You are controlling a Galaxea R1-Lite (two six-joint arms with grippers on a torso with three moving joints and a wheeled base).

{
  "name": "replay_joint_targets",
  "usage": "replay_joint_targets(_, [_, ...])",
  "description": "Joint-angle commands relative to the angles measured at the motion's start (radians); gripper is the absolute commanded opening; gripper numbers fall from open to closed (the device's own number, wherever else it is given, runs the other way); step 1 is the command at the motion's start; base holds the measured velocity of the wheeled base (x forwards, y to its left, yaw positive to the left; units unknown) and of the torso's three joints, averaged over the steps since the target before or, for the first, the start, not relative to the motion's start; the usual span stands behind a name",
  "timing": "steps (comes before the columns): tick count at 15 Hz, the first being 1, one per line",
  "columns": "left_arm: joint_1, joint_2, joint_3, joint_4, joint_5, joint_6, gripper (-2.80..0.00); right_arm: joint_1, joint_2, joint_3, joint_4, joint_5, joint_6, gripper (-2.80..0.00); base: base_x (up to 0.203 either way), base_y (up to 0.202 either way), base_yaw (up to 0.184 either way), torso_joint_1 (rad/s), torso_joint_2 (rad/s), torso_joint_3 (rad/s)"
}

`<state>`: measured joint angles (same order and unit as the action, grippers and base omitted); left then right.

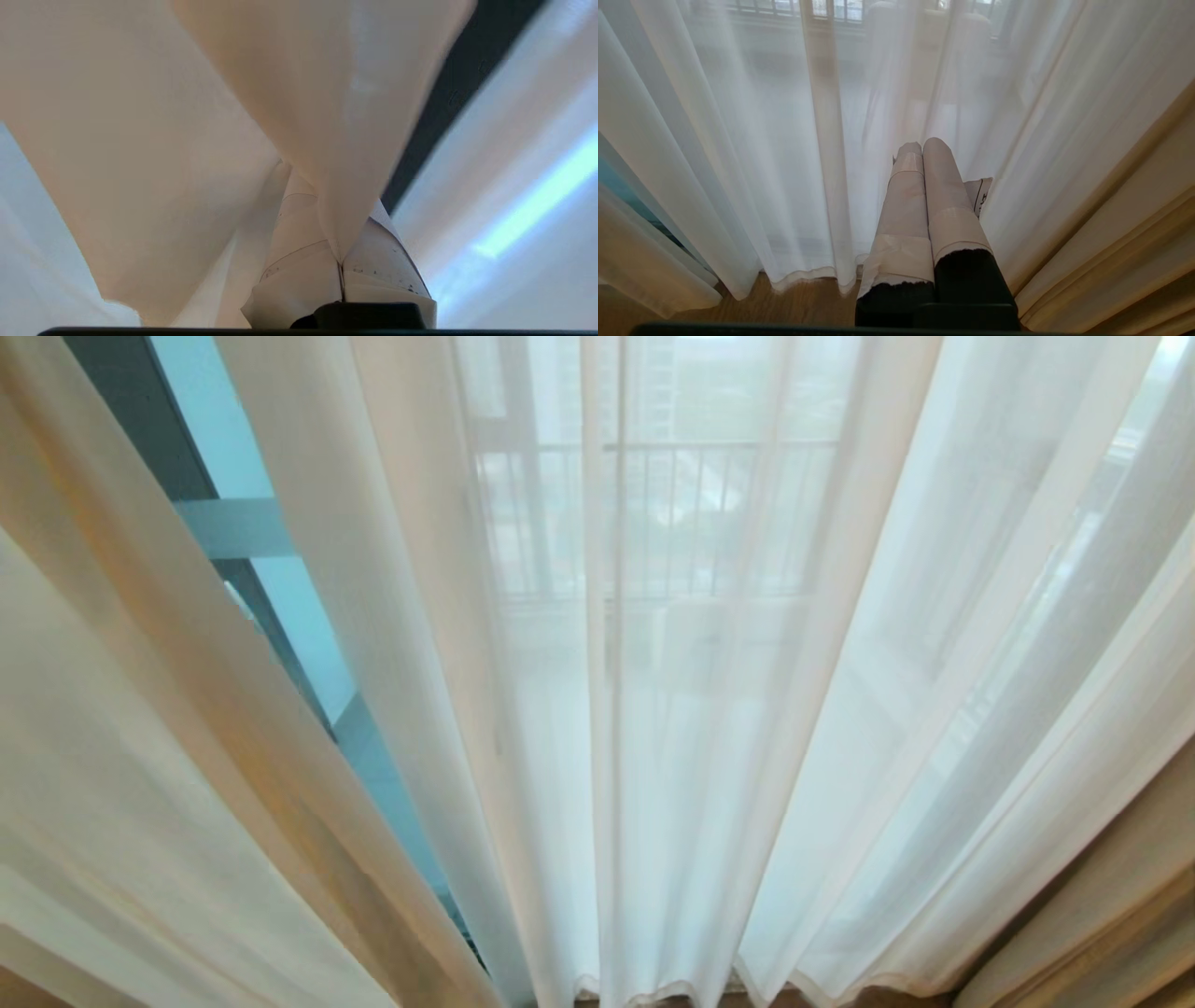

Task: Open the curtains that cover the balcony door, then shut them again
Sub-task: Close the inner curtains on both sides

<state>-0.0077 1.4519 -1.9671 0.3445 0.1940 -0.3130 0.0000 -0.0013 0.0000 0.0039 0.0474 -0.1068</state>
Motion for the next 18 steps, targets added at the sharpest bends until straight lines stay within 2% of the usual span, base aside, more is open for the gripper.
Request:
replay_joint_targets(1, [-0.002, -0.003, -0.001, 0.001, 0.036, -0.002, -2.8, 0.0, 0.001, 0.0, 0.001, 0.0, -0.001, -2.8, 0.0, 0.0, 0.0, 0.0, 0.0, 0.0])
replay_joint_targets(3, [-0.002, -0.01, -0.003, -0.001, 0.053, -0.003, -2.8, 0.0, 0.001, 0.0, 0.001, 0.0, -0.001, -2.8, 0.0, 0.0, 0.0, 0.0, 0.0, 0.0])
replay_joint_targets(5, [-0.008, -0.015, -0.007, -0.051, 0.048, 0.0, -2.8, 0.0, 0.001, 0.0, 0.001, 0.0, -0.001, -2.8, 0.0, 0.0, 0.0, 0.0, 0.0, 0.0])
replay_joint_targets(8, [-0.066, -0.021, -0.007, -0.112, 0.043, 0.01, -2.8, 0.0, 0.001, 0.0, 0.001, 0.0, -0.001, -2.8, 0.0, 0.0, 0.0, 0.0, 0.0, 0.0])
replay_joint_targets(12, [-0.188, -0.027, -0.008, -0.117, 0.041, 0.008, -2.8, 0.0, 0.001, 0.0, 0.001, 0.0, -0.002, -2.8, 0.0, 0.0, 0.0, 0.0, 0.0, 0.0])
replay_joint_targets(18, [-0.43, -0.003, -0.008, -0.174, 0.042, 0.015, -2.8, 0.0, 0.001, 0.0, 0.001, 0.0, -0.001, -2.8, 0.0, 0.0, 0.0, 0.0, 0.0, 0.0])
